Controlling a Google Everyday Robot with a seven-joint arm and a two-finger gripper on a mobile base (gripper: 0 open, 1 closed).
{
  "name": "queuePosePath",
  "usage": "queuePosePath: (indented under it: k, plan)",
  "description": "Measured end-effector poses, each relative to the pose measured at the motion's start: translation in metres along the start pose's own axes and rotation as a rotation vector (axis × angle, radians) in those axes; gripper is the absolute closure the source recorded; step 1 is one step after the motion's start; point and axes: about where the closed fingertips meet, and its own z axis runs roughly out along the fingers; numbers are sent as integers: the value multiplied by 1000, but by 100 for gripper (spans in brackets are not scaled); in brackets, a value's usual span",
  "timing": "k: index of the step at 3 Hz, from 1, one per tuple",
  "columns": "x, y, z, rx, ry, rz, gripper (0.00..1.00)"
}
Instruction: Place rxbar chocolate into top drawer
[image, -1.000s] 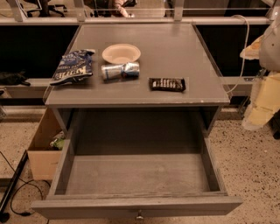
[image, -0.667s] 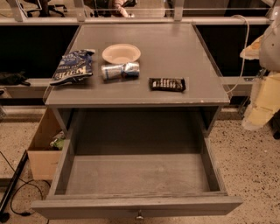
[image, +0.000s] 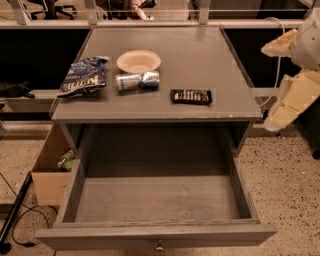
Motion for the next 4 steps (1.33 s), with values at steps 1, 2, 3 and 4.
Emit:
queuePosePath:
  k: [1, 2, 3, 4]
  plan:
    - [-28, -40, 22, 23, -102, -73, 0]
    - [-44, -74, 50, 28, -80, -128, 0]
    - [-51, -93, 75, 8, -58, -148, 0]
    - [-47, -111, 96, -41, -101, -119, 0]
